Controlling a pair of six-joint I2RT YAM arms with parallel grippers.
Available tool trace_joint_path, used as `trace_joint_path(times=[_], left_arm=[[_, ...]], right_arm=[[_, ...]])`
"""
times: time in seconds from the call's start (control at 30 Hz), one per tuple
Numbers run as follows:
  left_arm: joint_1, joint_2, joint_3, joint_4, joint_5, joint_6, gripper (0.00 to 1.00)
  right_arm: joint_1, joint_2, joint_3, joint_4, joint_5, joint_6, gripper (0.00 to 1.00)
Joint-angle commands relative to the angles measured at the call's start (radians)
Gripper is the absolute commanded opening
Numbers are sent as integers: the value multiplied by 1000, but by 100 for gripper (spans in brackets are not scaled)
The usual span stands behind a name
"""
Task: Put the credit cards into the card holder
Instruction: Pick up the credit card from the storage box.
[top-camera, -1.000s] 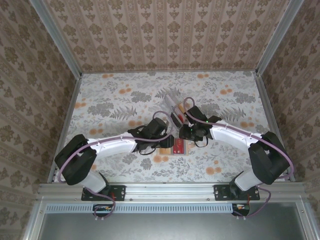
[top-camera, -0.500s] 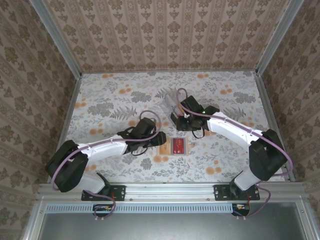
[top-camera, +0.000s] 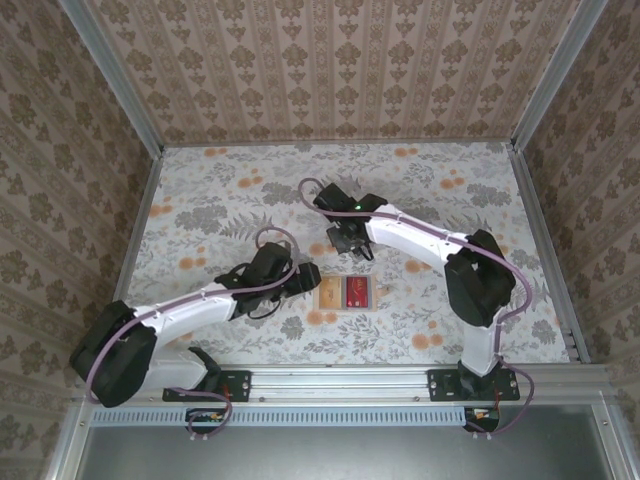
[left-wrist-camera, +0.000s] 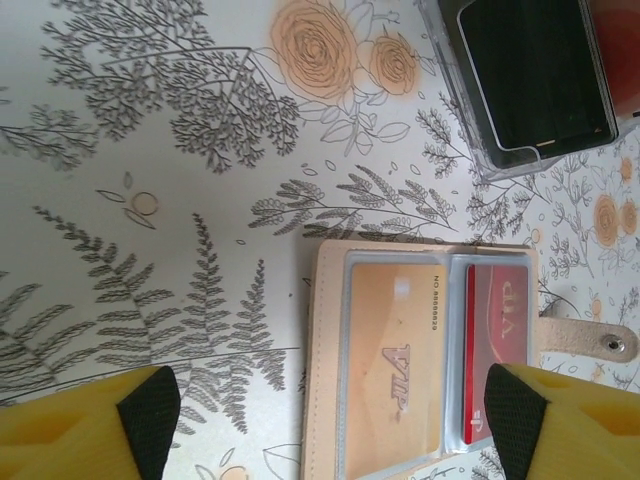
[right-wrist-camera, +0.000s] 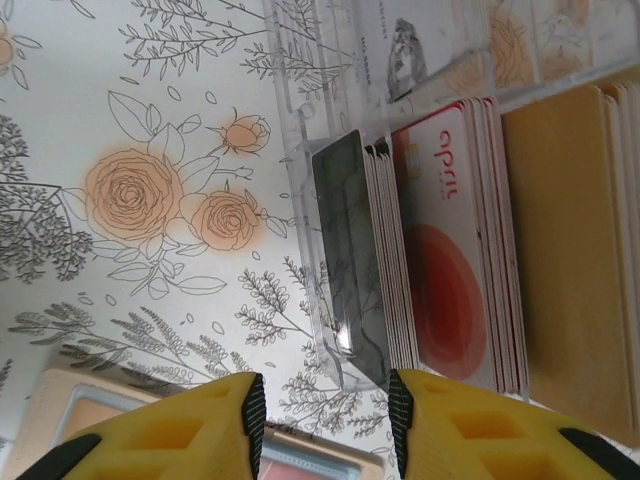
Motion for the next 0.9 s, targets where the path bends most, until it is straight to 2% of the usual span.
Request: trace_joint_path(times=[0.0,0.3,0.8,0.87], left_arm=[[12,-39,-30,3,-27,-25,86],[30,-102,-72,-9,-44,-44,90],[36,-121,-84,-16,-39,-47,91],[36,-124,-90,-15,-42,-50,91]], right_arm=[[17,54,60,-82,112,-52,41],[49,164,122,-102,269,-94,40],[98,280,128,-58,527,-146,40],[101,273,117,-39,551,-158,36]])
